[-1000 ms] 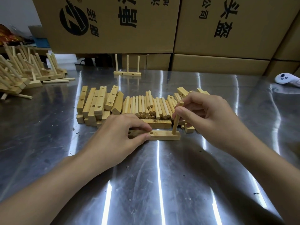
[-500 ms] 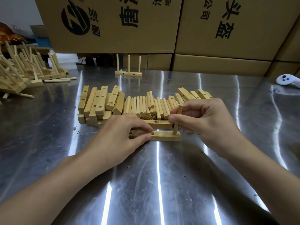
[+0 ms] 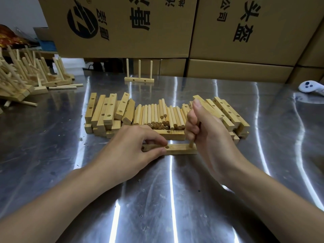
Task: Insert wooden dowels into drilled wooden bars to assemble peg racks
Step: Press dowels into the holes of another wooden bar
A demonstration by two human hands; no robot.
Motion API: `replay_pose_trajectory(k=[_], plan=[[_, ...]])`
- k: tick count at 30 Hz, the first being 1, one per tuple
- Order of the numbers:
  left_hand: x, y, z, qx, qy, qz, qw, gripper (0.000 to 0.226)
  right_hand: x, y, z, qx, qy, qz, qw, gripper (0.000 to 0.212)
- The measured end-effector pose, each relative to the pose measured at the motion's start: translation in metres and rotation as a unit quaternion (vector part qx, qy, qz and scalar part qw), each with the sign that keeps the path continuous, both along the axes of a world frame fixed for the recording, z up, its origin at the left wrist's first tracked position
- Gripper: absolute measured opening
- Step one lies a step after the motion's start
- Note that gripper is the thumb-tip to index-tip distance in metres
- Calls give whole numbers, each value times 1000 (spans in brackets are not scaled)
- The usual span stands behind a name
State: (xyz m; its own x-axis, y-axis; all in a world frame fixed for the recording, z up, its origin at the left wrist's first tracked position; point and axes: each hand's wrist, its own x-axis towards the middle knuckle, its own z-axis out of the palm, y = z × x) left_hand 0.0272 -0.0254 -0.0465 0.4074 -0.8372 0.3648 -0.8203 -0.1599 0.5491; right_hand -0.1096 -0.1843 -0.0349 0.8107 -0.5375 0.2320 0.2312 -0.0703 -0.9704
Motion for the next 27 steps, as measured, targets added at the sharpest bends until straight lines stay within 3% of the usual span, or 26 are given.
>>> replay_pose_trajectory(k=[6, 9, 13, 17, 27], plan=[[0, 0, 1, 9, 9, -2, 1000, 18, 5, -1, 1, -3, 12, -14, 1000, 45], [-1, -1, 1, 11, 10, -2, 1000, 18, 5, -4, 2, 31, 3, 5, 1000, 36], [-1, -1, 1, 13, 15, -2, 1000, 19, 4, -12, 4, 87, -4, 21, 996, 39], [-1, 0, 1, 11, 20, -2, 1000, 18, 5, -12, 2, 14, 6, 35, 999, 33], [0, 0, 2, 18, 22, -1, 1000, 17, 4, -8, 6, 62, -14, 21, 998, 36]])
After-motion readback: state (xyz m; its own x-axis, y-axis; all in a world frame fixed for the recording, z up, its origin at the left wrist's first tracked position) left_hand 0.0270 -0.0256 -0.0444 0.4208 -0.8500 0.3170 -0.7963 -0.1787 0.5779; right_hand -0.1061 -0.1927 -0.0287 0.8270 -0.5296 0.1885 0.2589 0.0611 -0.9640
